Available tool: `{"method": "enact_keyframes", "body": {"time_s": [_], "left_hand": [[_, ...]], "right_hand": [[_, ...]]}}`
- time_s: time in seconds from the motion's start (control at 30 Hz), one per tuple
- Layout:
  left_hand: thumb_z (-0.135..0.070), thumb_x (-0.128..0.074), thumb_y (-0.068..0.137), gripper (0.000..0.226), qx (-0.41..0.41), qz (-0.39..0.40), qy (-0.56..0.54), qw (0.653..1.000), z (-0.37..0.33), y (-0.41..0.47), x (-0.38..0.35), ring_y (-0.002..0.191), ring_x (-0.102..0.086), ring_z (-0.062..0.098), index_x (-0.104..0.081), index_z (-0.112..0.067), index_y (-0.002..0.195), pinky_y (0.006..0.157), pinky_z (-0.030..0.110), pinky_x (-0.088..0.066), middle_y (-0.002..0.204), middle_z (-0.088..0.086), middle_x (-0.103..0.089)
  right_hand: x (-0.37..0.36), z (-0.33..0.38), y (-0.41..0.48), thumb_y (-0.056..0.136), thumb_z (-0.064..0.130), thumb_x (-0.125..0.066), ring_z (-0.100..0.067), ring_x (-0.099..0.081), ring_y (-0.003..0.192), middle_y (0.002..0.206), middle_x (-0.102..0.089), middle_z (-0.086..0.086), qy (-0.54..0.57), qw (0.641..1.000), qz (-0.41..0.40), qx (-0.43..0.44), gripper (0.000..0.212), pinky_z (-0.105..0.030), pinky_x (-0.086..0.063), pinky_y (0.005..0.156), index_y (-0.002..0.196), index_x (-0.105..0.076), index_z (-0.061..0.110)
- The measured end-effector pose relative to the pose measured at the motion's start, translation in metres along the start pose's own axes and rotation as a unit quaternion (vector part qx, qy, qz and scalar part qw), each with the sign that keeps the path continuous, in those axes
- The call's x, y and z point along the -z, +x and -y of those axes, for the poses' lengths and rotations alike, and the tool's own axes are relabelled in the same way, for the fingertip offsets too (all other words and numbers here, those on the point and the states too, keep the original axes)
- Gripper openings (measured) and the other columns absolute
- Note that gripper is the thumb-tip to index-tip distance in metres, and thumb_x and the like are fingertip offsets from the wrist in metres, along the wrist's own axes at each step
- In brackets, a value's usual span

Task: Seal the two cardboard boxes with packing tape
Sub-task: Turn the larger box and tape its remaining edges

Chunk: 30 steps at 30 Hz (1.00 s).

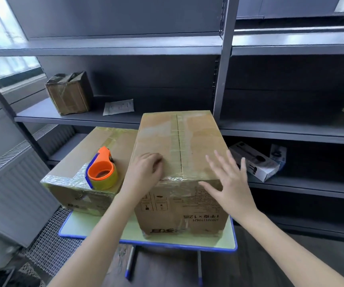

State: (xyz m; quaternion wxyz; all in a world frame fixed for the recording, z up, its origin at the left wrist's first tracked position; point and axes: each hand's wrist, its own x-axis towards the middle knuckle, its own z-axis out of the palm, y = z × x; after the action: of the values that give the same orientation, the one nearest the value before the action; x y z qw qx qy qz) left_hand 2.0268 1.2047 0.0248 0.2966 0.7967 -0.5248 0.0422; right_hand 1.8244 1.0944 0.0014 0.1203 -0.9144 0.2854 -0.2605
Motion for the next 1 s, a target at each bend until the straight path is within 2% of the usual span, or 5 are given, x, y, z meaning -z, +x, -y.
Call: {"method": "enact_keyframes", "body": {"time_s": [0.17,0.43,0.6,0.8,1.0], "left_hand": [[-0.028,-0.044,0.098,0.038,0.007,0.018,0.072,0.997,0.012,-0.011,-0.002,0.136,-0.035,0.019,-0.055,-0.013,0.132,0.114,0.038,-0.017,0.142,0.001,-0.047],[-0.033,-0.041,0.098,0.042,-0.026,0.020,0.126,0.991,0.002,-0.018,-0.004,0.137,-0.035,0.013,-0.051,-0.017,0.136,0.113,0.033,-0.022,0.144,-0.002,-0.045],[-0.038,-0.048,0.087,0.038,-0.054,0.012,0.141,0.989,-0.027,-0.035,-0.003,0.107,-0.064,0.018,-0.071,-0.017,0.110,0.075,0.033,-0.056,0.117,0.000,-0.068],[-0.044,-0.043,0.085,0.039,-0.096,0.050,0.170,0.980,-0.052,-0.047,-0.003,0.078,-0.070,0.012,-0.074,-0.020,0.091,0.040,0.025,-0.048,0.095,-0.007,-0.073],[-0.025,-0.048,0.093,0.030,-0.058,0.044,0.089,0.993,-0.021,-0.013,0.002,0.118,-0.053,0.019,-0.065,-0.019,0.117,0.097,0.028,-0.040,0.130,-0.001,-0.059]], "right_hand": [[-0.019,0.031,0.018,0.089,0.060,-0.031,-0.017,-0.009,0.144,0.154,-0.021,0.006,-0.074,0.986,0.126,0.077,0.061,-0.034,0.003,0.115,0.145,-0.016,0.040],[-0.012,0.021,0.018,0.086,0.031,-0.060,-0.029,-0.046,0.128,0.134,-0.052,-0.001,-0.067,0.984,0.066,0.153,0.043,-0.044,-0.029,0.109,0.128,-0.056,0.025],[0.012,-0.016,0.018,0.087,0.041,-0.045,-0.014,-0.028,0.137,0.139,-0.041,0.013,-0.011,0.977,0.135,0.163,0.046,-0.034,-0.015,0.115,0.133,-0.043,0.033],[0.038,-0.041,0.005,0.086,0.036,-0.060,-0.012,-0.032,0.136,0.134,-0.047,0.017,0.037,0.982,0.135,0.129,0.041,-0.033,-0.012,0.116,0.125,-0.050,0.036],[0.009,0.037,0.002,0.070,0.086,-0.001,-0.019,-0.013,0.143,0.152,-0.027,0.005,-0.101,0.981,0.151,0.062,0.101,-0.046,0.004,0.116,0.143,-0.032,0.024]]}}
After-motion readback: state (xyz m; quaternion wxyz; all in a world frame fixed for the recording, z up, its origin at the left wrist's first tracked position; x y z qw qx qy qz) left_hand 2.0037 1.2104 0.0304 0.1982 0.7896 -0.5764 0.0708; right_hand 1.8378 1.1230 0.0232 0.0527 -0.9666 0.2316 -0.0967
